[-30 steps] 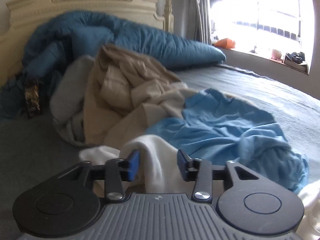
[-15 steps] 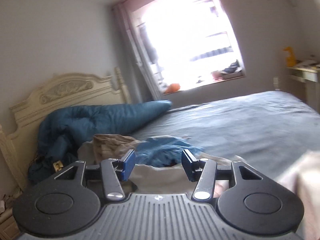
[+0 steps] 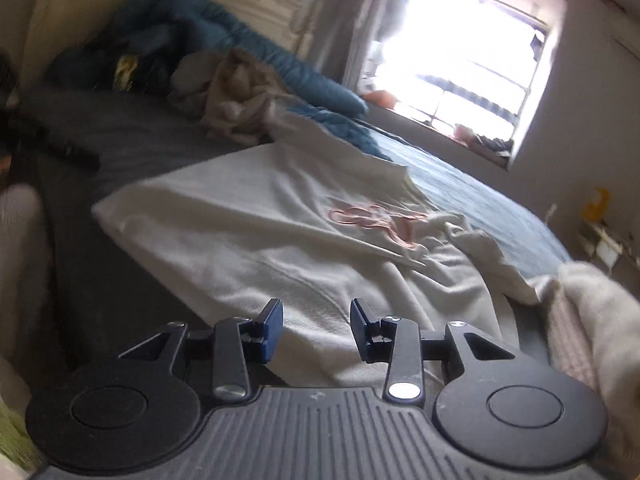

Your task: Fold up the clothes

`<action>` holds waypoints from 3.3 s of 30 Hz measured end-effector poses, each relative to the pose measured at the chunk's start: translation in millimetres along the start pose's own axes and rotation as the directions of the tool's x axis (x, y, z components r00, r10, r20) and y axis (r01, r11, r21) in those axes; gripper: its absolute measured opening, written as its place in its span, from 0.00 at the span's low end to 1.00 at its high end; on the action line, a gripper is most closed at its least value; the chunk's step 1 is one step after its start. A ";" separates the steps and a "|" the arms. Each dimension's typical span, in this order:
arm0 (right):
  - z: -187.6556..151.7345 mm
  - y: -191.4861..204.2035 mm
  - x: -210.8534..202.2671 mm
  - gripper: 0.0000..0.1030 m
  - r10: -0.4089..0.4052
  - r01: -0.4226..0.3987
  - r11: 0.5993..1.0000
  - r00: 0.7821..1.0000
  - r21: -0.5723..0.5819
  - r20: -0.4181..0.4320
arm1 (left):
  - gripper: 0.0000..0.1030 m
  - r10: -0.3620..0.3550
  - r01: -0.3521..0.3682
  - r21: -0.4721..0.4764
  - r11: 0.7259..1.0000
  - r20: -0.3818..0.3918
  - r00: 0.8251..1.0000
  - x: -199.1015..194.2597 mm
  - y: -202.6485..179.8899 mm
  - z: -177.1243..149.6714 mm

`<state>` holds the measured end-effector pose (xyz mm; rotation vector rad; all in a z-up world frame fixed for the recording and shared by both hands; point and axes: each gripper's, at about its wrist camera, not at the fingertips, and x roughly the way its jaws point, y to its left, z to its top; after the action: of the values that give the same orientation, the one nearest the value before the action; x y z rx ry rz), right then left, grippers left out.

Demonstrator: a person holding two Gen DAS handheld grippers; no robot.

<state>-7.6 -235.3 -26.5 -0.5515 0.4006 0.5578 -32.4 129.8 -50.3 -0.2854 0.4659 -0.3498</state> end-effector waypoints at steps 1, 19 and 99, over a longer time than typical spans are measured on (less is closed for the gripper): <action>-3.3 9.2 6.0 0.38 -0.003 0.003 0.998 1.000 -0.069 -0.008 | 0.36 0.007 -0.005 0.058 0.998 -0.021 1.000 5.1 -12.5 -2.8; -25.1 27.8 20.9 0.01 -0.063 0.064 0.933 0.998 -0.354 0.014 | 0.30 0.053 0.030 0.548 0.836 -0.135 0.989 100.1 -109.6 -40.3; -44.6 -200.1 -45.8 0.52 -0.062 -0.005 0.510 0.997 0.860 0.042 | 0.20 0.014 -0.023 -0.129 0.991 -0.072 0.997 62.0 24.2 62.7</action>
<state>65.9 -421.5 37.0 0.4537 0.5475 0.2717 56.0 139.2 -28.9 -0.3961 0.5616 -0.3127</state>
